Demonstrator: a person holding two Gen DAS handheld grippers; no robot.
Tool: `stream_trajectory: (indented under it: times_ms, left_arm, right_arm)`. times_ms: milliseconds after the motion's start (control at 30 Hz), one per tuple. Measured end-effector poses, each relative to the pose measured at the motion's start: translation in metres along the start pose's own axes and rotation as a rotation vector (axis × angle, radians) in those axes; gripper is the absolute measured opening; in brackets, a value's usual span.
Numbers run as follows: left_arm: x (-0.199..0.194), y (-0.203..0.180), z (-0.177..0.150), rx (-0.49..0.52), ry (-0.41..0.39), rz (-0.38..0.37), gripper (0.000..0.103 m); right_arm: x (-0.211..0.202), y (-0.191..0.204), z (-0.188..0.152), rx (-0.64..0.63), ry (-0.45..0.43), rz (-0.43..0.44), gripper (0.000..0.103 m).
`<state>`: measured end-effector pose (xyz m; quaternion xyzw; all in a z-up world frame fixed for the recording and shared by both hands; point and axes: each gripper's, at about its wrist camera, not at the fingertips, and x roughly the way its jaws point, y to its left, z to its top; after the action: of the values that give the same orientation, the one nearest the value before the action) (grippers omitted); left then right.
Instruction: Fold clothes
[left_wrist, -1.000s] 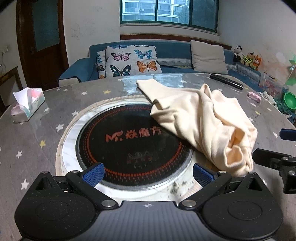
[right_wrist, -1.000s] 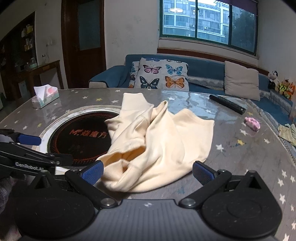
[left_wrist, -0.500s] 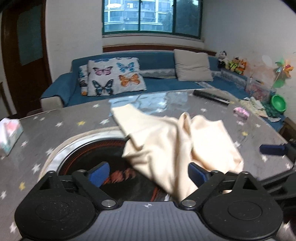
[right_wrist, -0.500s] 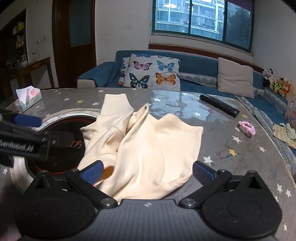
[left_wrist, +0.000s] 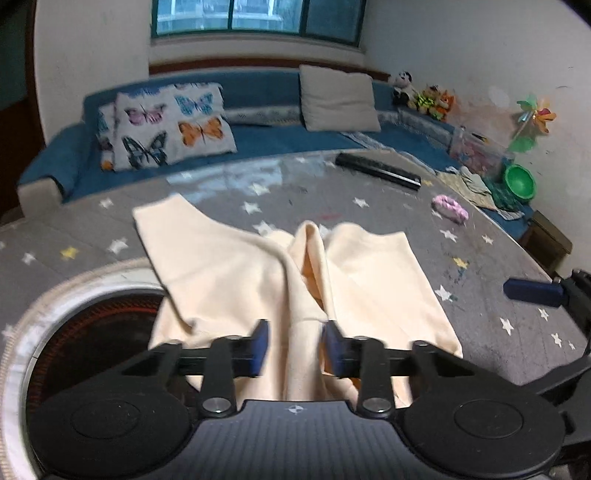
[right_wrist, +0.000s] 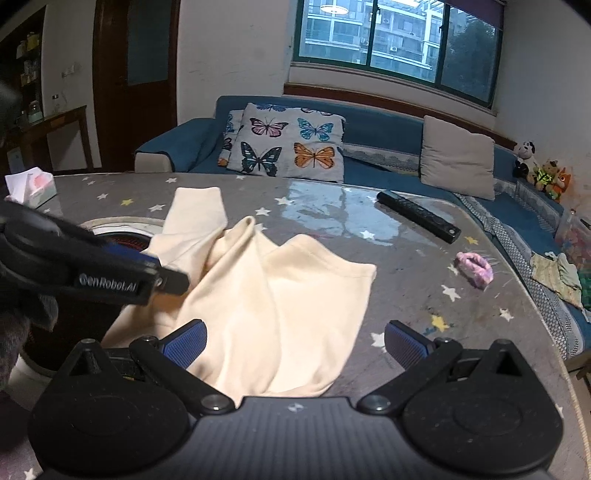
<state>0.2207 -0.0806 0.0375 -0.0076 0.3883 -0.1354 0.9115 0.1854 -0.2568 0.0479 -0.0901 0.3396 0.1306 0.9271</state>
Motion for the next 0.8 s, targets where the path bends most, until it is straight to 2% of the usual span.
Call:
stream_trajectory:
  times_ms: [100, 167, 500, 633, 800]
  left_arm:
    - [-0.002, 0.004, -0.006, -0.003, -0.002, -0.023, 0.009]
    - [-0.009, 0.006, -0.01, -0.005, -0.022, -0.022, 0.008]
    - [-0.044, 0.025, -0.024, -0.05, -0.083, 0.013, 0.006]
    - [-0.063, 0.033, -0.041, -0.061, -0.104, 0.035, 0.006]
    - [-0.076, 0.048, -0.057, -0.11, -0.099, 0.035, 0.006]
  right_arm:
    - [0.002, -0.004, 0.003, -0.003, -0.006, -0.008, 0.103]
    - [0.004, -0.005, 0.005, 0.0, -0.012, 0.0, 0.103]
    - [0.018, 0.015, 0.015, -0.042, -0.008, 0.035, 0.103]
    - [0.031, 0.023, 0.028, -0.06, -0.013, 0.038, 0.102]
    - [0.06, 0.036, 0.048, -0.087, -0.008, 0.048, 0.094]
